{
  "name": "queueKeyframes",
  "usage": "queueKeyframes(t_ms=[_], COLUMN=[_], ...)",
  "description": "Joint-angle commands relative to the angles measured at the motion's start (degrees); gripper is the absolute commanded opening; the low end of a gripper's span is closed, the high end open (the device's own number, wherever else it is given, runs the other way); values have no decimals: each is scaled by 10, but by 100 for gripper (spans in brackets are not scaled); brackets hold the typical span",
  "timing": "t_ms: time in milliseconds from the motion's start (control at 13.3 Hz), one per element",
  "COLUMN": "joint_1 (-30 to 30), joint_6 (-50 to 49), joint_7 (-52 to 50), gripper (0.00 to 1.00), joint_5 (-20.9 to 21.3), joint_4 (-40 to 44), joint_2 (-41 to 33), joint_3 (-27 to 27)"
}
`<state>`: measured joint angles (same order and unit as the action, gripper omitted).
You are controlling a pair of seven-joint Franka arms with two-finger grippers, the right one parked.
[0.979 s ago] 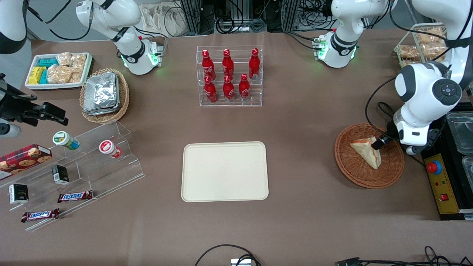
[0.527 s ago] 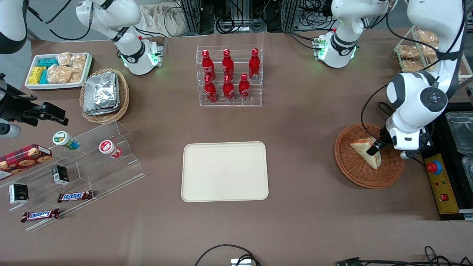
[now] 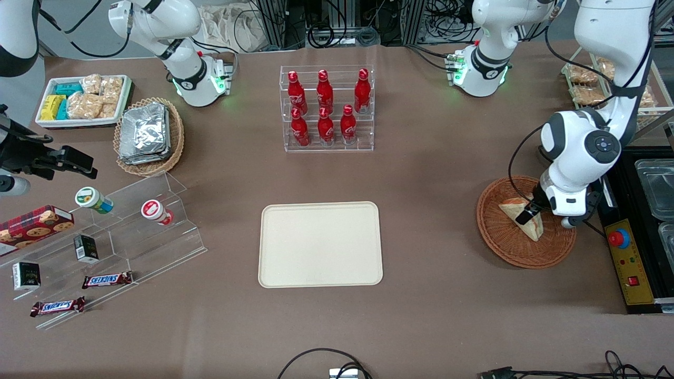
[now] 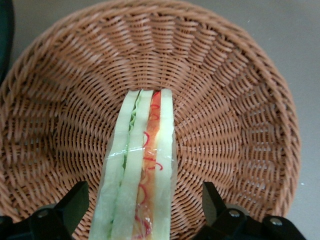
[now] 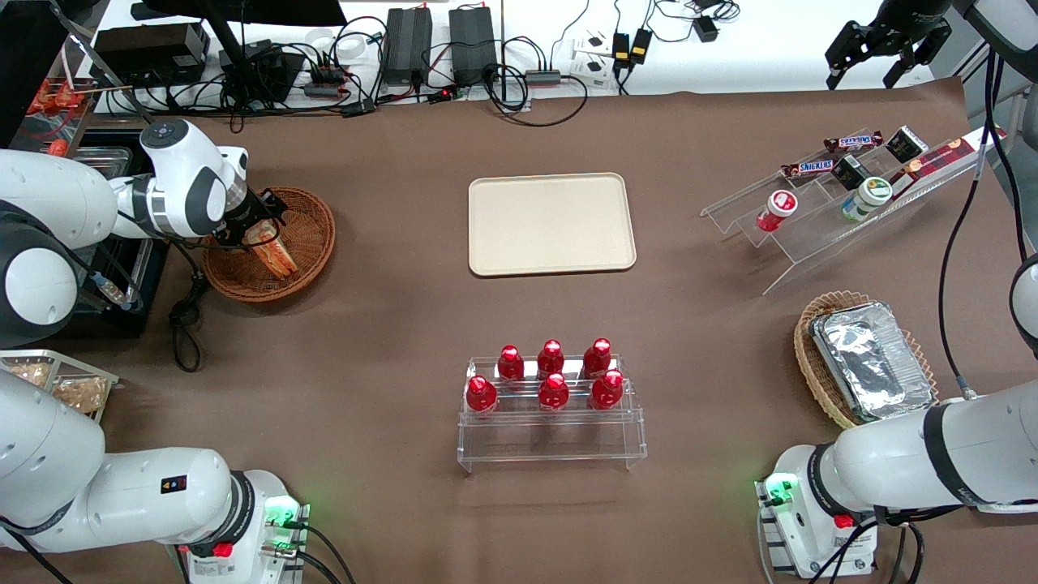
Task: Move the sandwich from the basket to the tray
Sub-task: 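Lower the open left gripper around the sandwich's upright edge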
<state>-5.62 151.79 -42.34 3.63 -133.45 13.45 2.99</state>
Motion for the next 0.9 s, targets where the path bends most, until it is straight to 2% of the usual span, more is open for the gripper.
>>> queueKeyframes(t_ms=[0,75,151,377,603,678,829], joint_1=[0,0,0,-3,-3,-3,0], joint_6=[26,31,39,47,47,42,18], joint_7=[-17,-17,-17,-16,-10,-7,19], gripper=[100,99,93,59,36,33,33], joint_5=[12,12,13,16,22,22,24], joint_4=[-12,-13,-16,-21,-21,-20,-17], joint_2=[6,9,11,14,11,5,-12], joint_3=[1,1,1,1,1,1,2])
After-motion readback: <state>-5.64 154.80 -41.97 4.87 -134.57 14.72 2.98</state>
